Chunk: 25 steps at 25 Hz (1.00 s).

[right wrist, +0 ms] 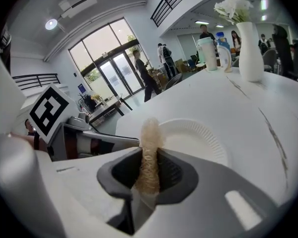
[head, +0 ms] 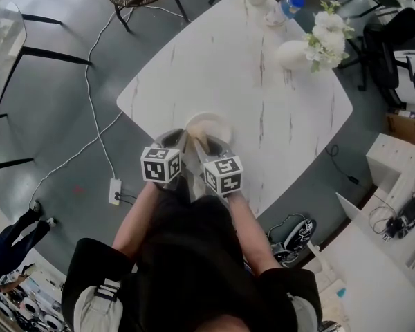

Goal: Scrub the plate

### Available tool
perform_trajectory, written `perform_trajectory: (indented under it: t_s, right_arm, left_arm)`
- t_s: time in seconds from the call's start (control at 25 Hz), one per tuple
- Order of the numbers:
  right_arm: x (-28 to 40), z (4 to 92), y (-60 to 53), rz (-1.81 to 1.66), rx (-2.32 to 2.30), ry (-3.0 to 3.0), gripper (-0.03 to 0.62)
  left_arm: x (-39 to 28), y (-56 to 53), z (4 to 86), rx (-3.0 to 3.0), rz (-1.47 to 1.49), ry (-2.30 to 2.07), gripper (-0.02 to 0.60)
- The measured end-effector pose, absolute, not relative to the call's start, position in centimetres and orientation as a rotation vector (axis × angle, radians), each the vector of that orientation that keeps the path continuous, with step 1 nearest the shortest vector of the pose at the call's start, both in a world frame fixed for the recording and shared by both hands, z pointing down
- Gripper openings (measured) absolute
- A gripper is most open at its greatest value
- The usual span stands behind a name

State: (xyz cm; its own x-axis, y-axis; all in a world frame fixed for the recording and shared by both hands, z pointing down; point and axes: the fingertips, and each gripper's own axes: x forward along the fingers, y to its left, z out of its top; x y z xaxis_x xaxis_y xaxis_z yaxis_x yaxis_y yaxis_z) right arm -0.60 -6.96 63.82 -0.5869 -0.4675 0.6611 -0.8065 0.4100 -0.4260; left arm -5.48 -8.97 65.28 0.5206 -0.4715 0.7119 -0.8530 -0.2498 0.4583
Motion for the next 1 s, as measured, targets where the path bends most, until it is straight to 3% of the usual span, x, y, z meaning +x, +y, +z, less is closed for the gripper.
perform_trajectory:
  t_s: [1.0]
  right_arm:
    - [4.9, 64.5, -7.5, 1.013, 1.208, -2.130, 0.074]
  left_arm:
    - [-5.3, -9.1, 65.2, 1.892, 0.562, -1.102, 0.040]
